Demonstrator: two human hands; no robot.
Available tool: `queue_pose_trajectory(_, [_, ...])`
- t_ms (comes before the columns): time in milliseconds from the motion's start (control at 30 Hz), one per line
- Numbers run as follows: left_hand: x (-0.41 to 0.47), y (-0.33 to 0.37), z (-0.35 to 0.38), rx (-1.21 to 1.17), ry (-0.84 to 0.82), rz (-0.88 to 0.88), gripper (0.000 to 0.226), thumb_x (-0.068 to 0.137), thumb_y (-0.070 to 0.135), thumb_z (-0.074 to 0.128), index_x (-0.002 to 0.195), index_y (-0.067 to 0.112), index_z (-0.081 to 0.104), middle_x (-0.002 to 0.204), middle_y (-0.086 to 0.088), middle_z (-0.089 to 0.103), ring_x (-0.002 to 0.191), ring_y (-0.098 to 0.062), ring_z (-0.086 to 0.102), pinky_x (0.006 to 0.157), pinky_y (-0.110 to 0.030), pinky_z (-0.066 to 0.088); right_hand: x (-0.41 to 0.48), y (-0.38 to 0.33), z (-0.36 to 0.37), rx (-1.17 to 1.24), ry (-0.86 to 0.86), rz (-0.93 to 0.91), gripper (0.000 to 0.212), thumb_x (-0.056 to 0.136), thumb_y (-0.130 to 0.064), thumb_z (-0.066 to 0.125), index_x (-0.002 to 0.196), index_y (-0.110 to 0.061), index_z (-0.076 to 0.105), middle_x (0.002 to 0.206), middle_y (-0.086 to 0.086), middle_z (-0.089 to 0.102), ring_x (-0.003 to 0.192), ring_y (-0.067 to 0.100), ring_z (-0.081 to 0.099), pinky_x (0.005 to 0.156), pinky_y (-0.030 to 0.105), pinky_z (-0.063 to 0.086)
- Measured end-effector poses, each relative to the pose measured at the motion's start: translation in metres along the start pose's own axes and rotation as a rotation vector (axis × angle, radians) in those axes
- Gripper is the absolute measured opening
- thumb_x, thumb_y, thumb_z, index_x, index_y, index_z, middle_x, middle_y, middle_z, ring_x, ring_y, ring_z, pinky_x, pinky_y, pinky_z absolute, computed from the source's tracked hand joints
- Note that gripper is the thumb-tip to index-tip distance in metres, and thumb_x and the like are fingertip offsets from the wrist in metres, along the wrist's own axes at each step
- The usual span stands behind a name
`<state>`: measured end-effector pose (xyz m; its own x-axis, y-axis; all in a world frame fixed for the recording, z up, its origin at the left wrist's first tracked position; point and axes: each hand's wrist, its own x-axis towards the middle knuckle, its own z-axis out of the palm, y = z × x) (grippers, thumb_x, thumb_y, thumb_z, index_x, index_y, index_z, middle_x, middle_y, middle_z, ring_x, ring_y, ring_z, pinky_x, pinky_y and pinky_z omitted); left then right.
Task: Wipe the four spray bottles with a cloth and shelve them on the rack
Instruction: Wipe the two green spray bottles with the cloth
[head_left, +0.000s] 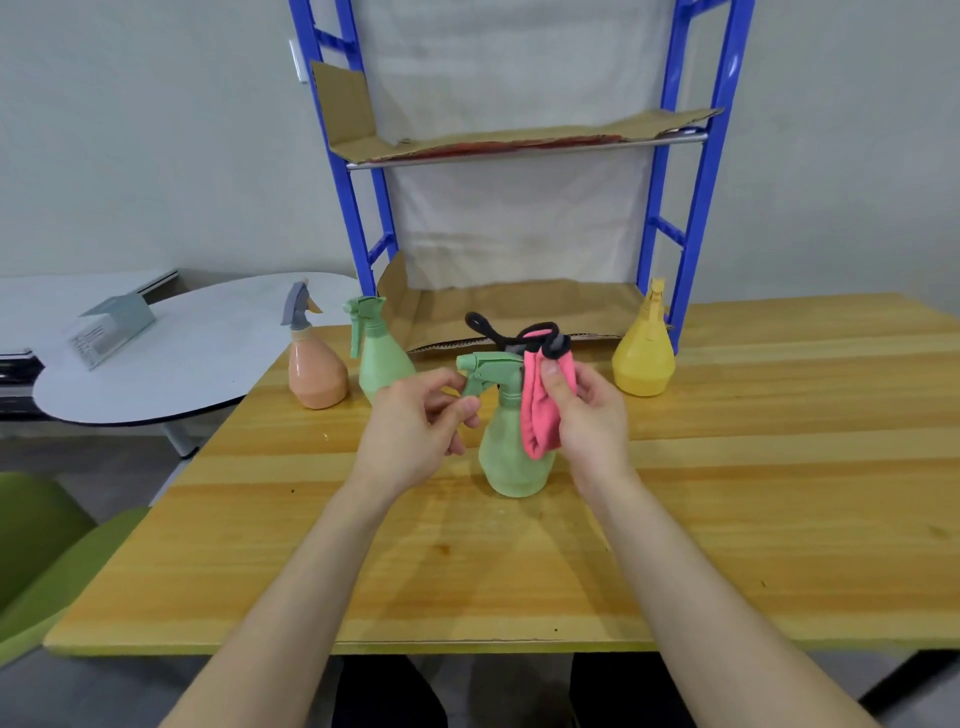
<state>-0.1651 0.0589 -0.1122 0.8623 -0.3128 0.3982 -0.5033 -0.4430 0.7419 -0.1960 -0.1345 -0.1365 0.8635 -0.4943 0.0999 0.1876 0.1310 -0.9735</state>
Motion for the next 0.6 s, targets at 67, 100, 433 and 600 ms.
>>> queue_pose_trajectory(67, [0.000, 0.001, 0.000, 0.010, 0.005, 0.000, 0.012, 0.102, 0.017, 0.073, 0.096, 0.023, 0.066, 0.075, 0.007, 0.081, 0.051, -0.019, 0.072, 0.060, -0.046, 0.065, 0.002, -0.007, -0.003, 0.029, 0.051, 0.038, 0.016, 0.101, -0.034, 0.074, 0.101, -0.019, 0.079, 0.096, 0.000, 0.083, 0.092, 0.022, 0.079, 0.091, 0.044, 0.062])
queue_pose_trajectory(100, [0.000, 0.001, 0.000, 0.023, 0.007, -0.001, 0.012, 0.102, 0.017, 0.074, 0.095, 0.023, 0.066, 0.075, 0.008, 0.081, 0.051, -0.018, 0.072, 0.060, -0.045, 0.065, 0.004, -0.012, -0.003, 0.040, 0.069, 0.031, 0.017, 0.100, -0.034, 0.075, 0.100, -0.017, 0.079, 0.096, 0.002, 0.082, 0.088, 0.022, 0.077, 0.088, 0.044, 0.062])
queue_pose_trajectory(433, [-0.006, 0.011, 0.003, 0.077, -0.001, 0.002, 0.015, 0.101, 0.025, 0.076, 0.091, 0.020, 0.065, 0.074, 0.014, 0.080, 0.050, -0.013, 0.072, 0.062, -0.039, 0.064, 0.021, -0.034, -0.010, -0.310, 0.056, -0.067, 0.022, 0.100, -0.042, 0.072, 0.089, -0.023, 0.076, 0.079, -0.002, 0.076, 0.073, 0.023, 0.073, 0.069, 0.042, 0.060])
queue_pose_trajectory(600, [-0.011, 0.012, 0.003, 0.077, 0.007, -0.032, 0.019, 0.101, 0.031, 0.076, 0.093, 0.019, 0.063, 0.073, 0.014, 0.080, 0.050, -0.013, 0.073, 0.059, -0.034, 0.062, 0.013, -0.023, -0.012, -0.370, 0.022, -0.026, 0.028, 0.099, -0.044, 0.074, 0.103, -0.017, 0.078, 0.094, -0.002, 0.079, 0.093, 0.023, 0.076, 0.076, 0.038, 0.060])
